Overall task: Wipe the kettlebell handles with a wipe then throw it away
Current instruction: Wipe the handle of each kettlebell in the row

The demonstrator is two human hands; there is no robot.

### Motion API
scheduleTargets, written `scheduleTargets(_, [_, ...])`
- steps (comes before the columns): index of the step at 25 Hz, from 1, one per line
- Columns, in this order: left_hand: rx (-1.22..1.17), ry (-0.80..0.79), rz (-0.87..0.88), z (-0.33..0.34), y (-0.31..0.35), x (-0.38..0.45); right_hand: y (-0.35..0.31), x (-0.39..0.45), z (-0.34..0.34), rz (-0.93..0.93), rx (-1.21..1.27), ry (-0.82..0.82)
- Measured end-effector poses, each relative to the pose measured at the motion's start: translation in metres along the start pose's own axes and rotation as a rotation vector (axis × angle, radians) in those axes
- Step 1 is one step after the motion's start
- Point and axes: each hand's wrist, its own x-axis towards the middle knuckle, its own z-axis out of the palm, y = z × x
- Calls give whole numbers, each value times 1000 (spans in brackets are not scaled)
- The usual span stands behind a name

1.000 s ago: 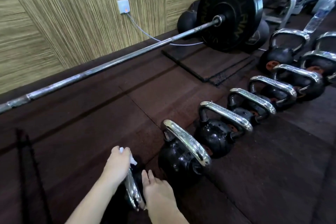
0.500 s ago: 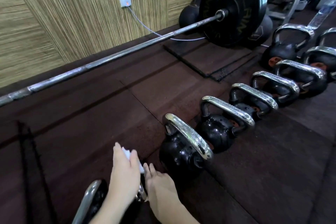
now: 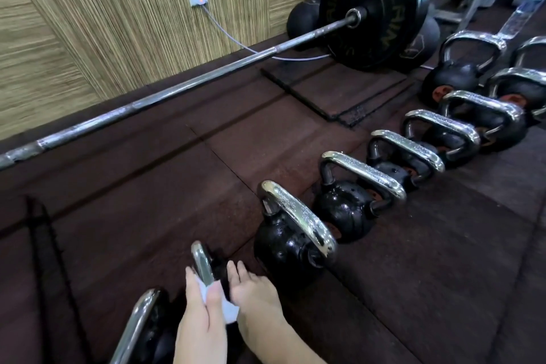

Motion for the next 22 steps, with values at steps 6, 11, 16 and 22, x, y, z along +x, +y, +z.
scheduleTargets(6, [-193, 172, 229, -2, 38, 34, 49, -39, -44, -38, 379, -79])
scheduleTargets(11, [-163, -55, 319, 29, 109, 50, 103, -59, -81, 38, 304, -420])
scheduleTargets(16, [-6, -281, 328, 75, 136, 71, 131, -72, -109, 75, -128, -601])
scheduleTargets(22, [423, -174, 664, 80, 128, 69, 169, -56, -125, 66, 49, -46])
